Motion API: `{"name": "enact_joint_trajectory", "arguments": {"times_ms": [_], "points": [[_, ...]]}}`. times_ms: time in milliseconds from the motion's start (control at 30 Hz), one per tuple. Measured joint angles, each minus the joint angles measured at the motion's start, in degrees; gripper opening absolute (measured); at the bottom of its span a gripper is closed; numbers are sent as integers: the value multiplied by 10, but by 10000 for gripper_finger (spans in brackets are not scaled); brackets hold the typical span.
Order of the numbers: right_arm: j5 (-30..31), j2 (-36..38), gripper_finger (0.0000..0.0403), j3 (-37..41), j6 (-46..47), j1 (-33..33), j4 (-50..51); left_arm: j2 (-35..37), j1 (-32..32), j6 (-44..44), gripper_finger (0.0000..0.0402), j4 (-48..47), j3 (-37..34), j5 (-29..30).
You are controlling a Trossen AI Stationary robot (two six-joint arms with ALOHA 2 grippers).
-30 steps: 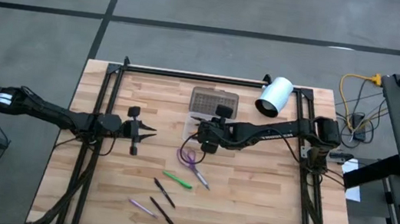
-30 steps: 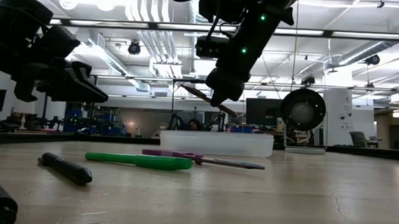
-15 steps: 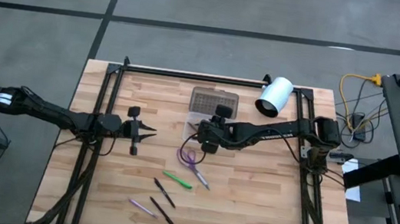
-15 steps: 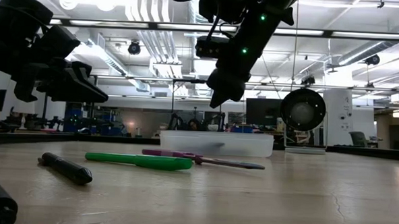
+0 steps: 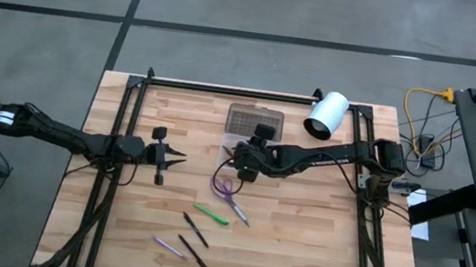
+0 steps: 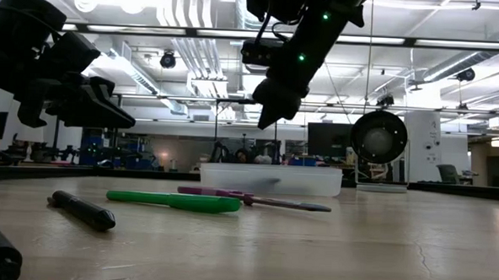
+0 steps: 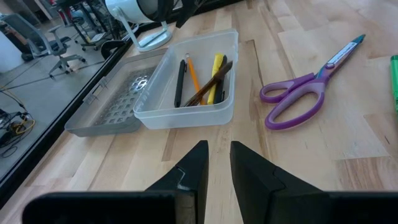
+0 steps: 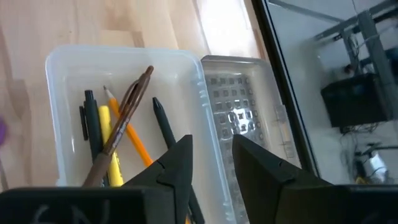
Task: Pick & place school supplies into a supply box
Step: Put the green pen into the transparent bin
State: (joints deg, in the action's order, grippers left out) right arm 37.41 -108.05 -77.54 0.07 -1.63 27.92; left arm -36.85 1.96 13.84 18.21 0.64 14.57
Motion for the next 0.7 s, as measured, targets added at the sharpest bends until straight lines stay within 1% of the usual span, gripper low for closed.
{"name": "enact_joint_trajectory", "arguments": {"times_ms": [100, 167, 333, 400, 600, 700], "points": [[-8, 0, 99, 1, 15, -1, -1, 0, 0, 0, 52, 0, 0, 0], [-46, 0, 96, 5, 2, -2, -5, 0, 0, 0, 52, 0, 0, 0], [-264, 0, 89, 16, -74, -2, -18, 0, 0, 0, 52, 0, 0, 0], [-308, 2, 87, 19, -93, -2, -18, 0, 0, 0, 52, 0, 0, 0], [-314, 17, 79, 33, -110, 0, -30, 0, 0, 0, 52, 0, 0, 0], [-315, 37, 75, 44, -109, 0, -32, 0, 0, 0, 52, 0, 0, 0]]}}
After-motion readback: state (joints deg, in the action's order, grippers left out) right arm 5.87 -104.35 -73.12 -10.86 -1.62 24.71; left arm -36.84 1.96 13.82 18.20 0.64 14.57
